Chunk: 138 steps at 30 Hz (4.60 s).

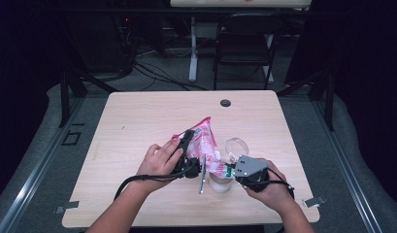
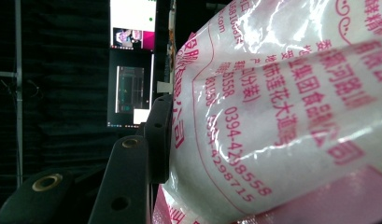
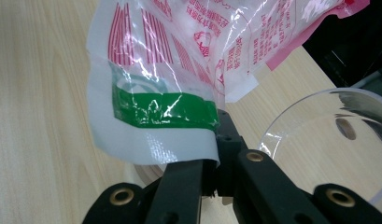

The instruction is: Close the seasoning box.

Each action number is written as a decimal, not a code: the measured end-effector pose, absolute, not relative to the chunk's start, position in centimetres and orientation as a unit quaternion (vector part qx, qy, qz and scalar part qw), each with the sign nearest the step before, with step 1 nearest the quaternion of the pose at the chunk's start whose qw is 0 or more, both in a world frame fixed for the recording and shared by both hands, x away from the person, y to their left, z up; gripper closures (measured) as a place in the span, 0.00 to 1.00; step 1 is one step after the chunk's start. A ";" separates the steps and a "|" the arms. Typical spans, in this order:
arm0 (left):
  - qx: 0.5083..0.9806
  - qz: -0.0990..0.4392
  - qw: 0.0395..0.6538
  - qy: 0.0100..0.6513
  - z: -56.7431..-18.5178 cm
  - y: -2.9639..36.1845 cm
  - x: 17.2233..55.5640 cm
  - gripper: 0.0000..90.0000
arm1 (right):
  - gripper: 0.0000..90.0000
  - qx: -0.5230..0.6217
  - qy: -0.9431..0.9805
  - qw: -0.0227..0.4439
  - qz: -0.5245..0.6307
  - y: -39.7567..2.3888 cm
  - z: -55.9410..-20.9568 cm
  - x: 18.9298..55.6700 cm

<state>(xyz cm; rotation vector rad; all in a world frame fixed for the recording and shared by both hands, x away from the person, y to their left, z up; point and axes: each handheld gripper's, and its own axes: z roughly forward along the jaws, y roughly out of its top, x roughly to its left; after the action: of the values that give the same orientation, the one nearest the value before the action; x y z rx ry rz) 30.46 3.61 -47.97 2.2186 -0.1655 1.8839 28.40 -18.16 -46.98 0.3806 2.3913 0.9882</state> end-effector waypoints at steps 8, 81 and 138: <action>0.757 0.642 0.111 -0.055 -47.8 3.5 30.4 0.68 | 1.00 0.140 0.882 0.266 0.362 -18.4 -46.7 28.3; 0.756 0.643 0.109 -0.059 -47.7 3.2 30.2 0.68 | 1.00 0.143 0.884 0.257 0.363 -18.3 -47.3 28.6; 0.749 0.650 0.113 -0.063 -47.1 2.9 30.1 0.68 | 1.00 0.146 0.884 0.263 0.358 -18.7 -47.1 28.6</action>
<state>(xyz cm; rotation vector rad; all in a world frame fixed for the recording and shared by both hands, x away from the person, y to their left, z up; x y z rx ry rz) 30.06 2.90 -47.05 2.1971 -0.1853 1.9083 28.63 -18.67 -47.06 0.3939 2.3916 0.9685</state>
